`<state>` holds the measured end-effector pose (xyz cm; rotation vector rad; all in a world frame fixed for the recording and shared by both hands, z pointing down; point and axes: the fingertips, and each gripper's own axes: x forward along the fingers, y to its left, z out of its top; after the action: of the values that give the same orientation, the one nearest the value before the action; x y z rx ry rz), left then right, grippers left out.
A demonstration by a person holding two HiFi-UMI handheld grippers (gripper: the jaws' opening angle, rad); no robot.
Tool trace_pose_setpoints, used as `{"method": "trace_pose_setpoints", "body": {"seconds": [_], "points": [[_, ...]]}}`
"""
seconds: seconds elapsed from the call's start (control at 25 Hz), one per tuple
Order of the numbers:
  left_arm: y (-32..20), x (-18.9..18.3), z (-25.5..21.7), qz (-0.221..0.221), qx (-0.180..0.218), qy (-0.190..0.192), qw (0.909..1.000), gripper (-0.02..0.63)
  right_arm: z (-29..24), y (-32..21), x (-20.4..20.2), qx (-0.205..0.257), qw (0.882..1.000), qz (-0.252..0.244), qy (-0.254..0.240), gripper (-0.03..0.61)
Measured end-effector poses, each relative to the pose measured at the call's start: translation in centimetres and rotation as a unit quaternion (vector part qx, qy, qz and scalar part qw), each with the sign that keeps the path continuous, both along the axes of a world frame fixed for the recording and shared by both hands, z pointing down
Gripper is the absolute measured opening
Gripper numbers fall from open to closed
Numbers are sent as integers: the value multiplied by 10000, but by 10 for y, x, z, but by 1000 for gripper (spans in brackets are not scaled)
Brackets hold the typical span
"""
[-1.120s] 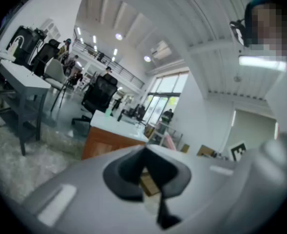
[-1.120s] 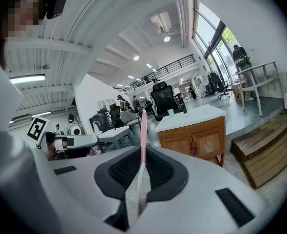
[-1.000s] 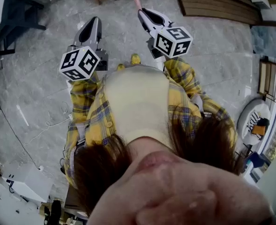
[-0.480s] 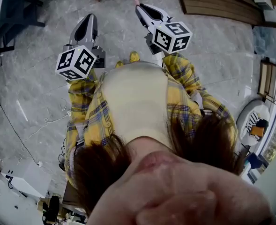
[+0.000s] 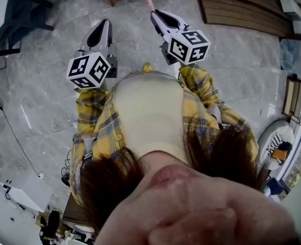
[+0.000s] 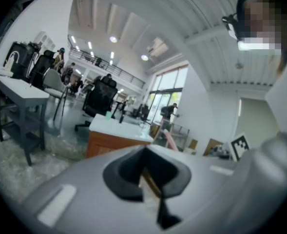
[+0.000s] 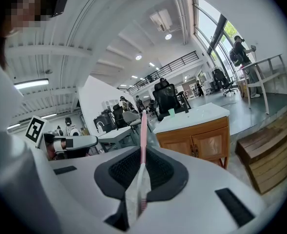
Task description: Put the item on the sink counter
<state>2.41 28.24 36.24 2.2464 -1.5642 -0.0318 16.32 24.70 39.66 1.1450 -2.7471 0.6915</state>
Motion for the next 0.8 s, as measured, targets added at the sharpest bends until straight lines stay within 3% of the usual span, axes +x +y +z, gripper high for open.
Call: {"method": "trace_pose_setpoints", "body": {"seconds": [0.2, 0.56, 0.8], "points": [[-7, 0, 4, -90, -93, 79, 9999, 6, 6, -11, 4, -62, 10000, -63, 23, 40], [-36, -4, 6, -71, -33, -127, 9999, 5, 12, -39, -4, -121, 9999, -53, 55, 39], [-73, -21, 10, -5, 17, 112, 9999, 6, 14, -69, -21, -127, 9998, 22, 178, 40]]}}
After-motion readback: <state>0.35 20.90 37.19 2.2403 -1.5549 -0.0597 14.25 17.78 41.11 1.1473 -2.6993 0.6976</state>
